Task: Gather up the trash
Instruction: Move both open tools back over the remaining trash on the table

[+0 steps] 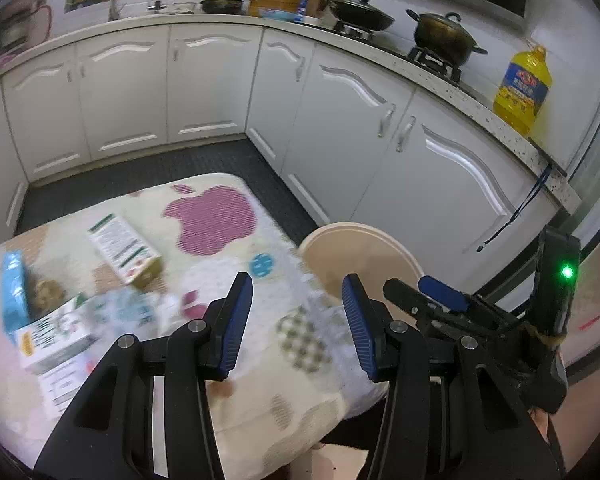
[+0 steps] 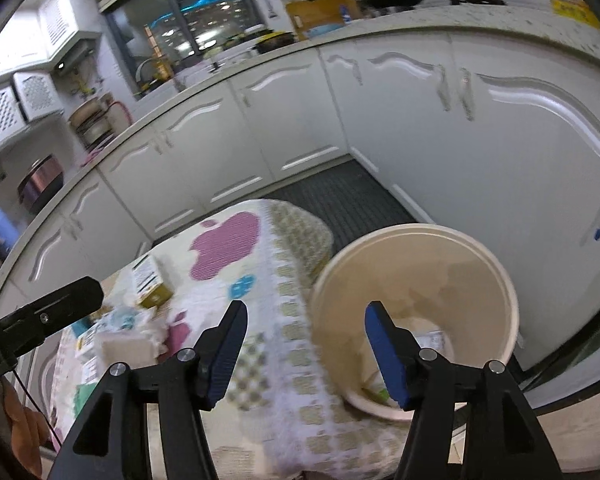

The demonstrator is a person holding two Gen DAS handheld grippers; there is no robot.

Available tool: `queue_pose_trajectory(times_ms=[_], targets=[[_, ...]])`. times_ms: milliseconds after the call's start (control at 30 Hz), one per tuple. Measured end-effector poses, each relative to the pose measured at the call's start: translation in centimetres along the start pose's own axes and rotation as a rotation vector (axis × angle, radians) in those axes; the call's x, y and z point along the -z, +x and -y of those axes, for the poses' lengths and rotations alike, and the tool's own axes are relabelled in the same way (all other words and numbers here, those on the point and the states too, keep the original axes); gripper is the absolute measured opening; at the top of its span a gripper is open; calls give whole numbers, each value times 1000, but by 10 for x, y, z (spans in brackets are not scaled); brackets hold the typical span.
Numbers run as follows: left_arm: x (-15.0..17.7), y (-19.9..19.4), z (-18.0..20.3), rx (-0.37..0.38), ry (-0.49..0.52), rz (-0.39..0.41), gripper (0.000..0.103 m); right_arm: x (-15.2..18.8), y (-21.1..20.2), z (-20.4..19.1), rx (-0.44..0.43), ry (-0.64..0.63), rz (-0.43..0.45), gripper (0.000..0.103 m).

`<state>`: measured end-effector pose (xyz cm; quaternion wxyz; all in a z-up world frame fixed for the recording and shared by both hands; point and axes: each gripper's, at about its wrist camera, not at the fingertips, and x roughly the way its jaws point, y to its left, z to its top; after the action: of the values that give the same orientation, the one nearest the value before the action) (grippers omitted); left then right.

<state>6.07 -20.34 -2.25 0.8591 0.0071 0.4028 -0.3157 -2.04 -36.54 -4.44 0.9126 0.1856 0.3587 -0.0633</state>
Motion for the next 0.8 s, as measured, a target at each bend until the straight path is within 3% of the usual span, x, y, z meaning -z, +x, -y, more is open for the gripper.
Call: queue_pose_trajectory(times_ms=[67,133,467,633,800], targets=[[4,-13,-17,-12,-18,7,48,2,1,-10,-23,-16,-11,59],[11,-28,-39,-14,-47,12,58,4,3,-20,-43,-31,-20,59],[57,-78,-126,-90,-156,-12,59,29,18,-96,-212,-111,-123,60],[88,-82,-149,-76,-190,-65,68,41,30,-129,-301,-129,-184,67],[112,-65,-154,-66,-212,-126,71,54,44,-155,-303,-172,-221,67]])
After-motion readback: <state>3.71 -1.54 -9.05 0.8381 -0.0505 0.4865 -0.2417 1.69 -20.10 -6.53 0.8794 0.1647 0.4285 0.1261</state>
